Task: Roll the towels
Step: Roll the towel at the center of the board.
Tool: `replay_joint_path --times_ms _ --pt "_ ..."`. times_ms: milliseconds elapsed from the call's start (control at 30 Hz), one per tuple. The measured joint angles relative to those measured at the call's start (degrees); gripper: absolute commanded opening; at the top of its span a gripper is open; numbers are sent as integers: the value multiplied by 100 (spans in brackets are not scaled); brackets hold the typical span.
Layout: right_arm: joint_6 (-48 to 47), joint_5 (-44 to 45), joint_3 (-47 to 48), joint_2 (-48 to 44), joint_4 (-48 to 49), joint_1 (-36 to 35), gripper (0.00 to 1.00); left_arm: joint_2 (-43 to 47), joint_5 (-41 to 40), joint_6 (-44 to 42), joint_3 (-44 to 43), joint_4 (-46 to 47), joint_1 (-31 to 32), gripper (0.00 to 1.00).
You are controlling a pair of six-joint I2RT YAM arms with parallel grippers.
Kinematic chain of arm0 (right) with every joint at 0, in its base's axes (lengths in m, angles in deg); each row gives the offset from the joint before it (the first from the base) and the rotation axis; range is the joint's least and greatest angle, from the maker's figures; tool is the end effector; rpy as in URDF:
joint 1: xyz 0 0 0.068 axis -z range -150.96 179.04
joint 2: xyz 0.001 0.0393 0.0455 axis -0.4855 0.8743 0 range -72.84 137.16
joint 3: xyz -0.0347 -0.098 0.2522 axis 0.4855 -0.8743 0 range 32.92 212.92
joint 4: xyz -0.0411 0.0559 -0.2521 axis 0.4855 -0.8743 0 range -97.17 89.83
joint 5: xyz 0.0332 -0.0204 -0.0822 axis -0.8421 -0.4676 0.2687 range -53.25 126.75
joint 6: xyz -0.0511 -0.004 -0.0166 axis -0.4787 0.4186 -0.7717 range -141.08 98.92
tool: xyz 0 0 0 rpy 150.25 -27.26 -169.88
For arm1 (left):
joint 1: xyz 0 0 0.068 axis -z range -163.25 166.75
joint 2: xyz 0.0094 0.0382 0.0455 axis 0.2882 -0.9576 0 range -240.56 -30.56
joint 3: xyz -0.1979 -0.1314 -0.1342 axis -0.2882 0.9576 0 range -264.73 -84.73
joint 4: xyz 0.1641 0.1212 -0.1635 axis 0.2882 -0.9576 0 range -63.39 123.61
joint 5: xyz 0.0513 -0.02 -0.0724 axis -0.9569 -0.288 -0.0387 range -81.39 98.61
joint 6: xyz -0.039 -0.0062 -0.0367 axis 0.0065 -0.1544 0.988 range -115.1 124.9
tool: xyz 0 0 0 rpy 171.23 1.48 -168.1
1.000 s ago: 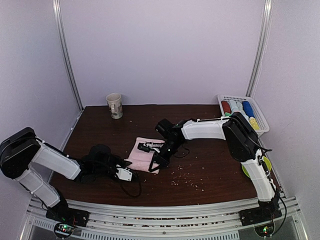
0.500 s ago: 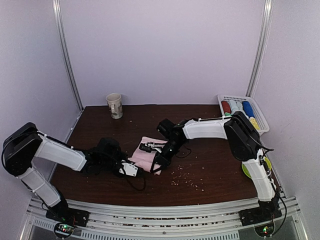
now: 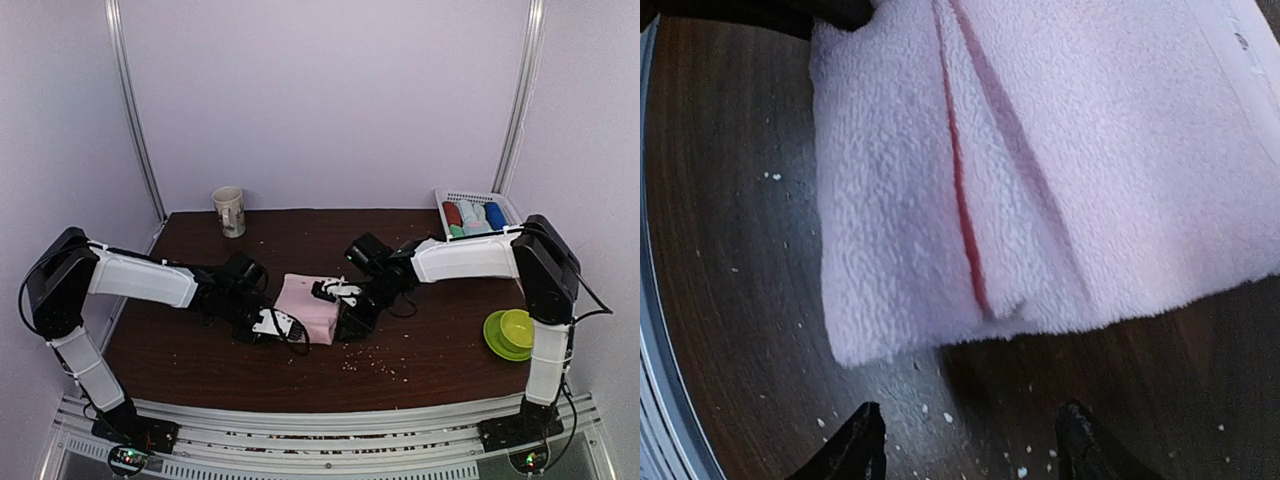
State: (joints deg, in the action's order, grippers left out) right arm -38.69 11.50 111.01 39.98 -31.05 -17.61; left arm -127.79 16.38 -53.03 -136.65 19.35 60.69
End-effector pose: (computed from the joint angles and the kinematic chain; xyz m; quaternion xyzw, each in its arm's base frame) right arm 0.2648 0.3025 0.1698 -0.5463 0.7832 0.2586 0.1460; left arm 0.2296 -0.2281 0.1492 0.7587 0.5929 -0.0330 0.2679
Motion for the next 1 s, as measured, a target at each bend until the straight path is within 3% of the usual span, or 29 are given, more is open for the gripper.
replay_joint_path --times_ms 333,567,767,1000 --pt "-715 1480 -2590 -1882 2105 -667 65 -603 494 437 -1217 -1467 -52 0" --pt "-1558 2465 -3735 -2157 3609 -1399 65 -1235 1058 542 -2194 -2514 -210 0" --pt "-2247 3517 -3731 -1720 4448 -1943 65 -1725 1554 555 -2830 -3213 -431 0" --pt "-3029 4677 -3047 -599 5132 -2218 66 -2087 1932 549 -3333 -3788 -601 0"
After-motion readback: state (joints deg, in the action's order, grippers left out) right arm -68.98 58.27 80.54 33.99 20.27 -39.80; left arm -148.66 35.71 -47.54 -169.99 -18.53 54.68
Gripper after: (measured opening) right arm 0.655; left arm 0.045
